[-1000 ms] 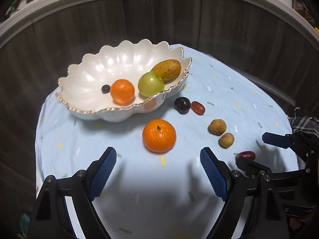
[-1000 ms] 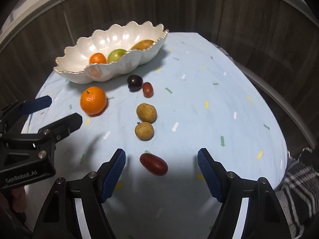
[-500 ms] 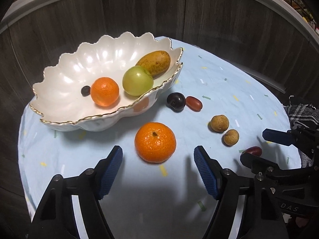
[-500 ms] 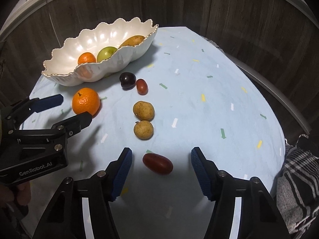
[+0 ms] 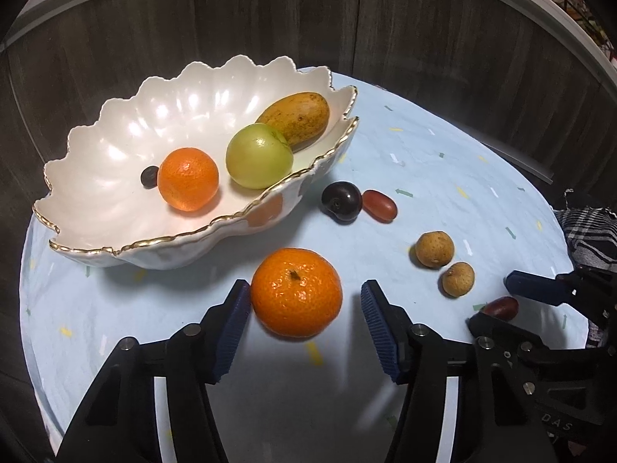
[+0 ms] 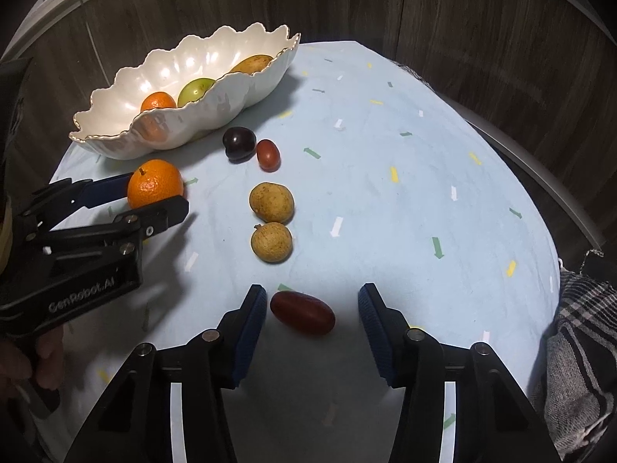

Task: Organize fruits
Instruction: 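Move the left tool to the second mandarin while the right tool approaches the large red date, then close the left tool on the mandarin while the right tool grips the red date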

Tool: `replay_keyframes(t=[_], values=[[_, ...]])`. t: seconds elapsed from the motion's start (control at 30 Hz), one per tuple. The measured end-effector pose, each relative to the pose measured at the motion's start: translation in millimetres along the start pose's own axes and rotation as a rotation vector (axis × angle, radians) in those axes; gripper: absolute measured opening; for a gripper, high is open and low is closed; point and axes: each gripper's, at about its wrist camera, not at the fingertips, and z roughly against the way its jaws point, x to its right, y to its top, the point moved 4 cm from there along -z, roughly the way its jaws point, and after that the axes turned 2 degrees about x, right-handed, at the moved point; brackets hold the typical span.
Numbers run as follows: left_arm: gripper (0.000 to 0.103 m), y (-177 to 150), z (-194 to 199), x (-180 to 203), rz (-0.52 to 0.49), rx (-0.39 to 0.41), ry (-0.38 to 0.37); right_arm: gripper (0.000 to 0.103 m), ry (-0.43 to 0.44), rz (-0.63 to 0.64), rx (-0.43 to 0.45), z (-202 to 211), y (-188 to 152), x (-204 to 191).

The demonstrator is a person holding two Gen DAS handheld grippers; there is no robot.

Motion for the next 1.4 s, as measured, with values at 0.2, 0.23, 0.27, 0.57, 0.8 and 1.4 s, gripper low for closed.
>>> replay_keyframes(t=[0.2, 0.23, 0.27, 0.57, 0.8, 1.4], values=[[0.047, -4.0, -5.7, 1.2, -0.032, 0.002, 0.051, 0.041, 0.003, 0.014, 0.016, 1.2, -1.1, -1.9], [0.047, -4.2, -5.4, 1.2, -0.03, 0.004, 0.052, 0.039, 0.004, 0.018, 0.017, 1.6, -1.3, -2.5], [0.047, -4.3, -5.0, 1.3, -0.029, 0.006, 0.051, 0.036, 0.007, 0.02, 0.018, 2.0, -1.4, -3.3], [0.046, -5.6, -2.0, 1.6, 0.001, 0.012, 0.02, 0.031, 0.02, 0.031, 0.025, 5.6, -3.2, -3.1], [0.046, -6.8, 2.8, 11.0, -0.009, 0.02, -0.003, 0.03, 0.02, 0.04, 0.049, 11.6, -0.6, -0.9], [0.045, -6.5, 22.3, 9.6, 0.011, 0.064, -0.01, 0.03, 0.049, 0.108, 0.123, 28.4, 12.9, -7.9]])
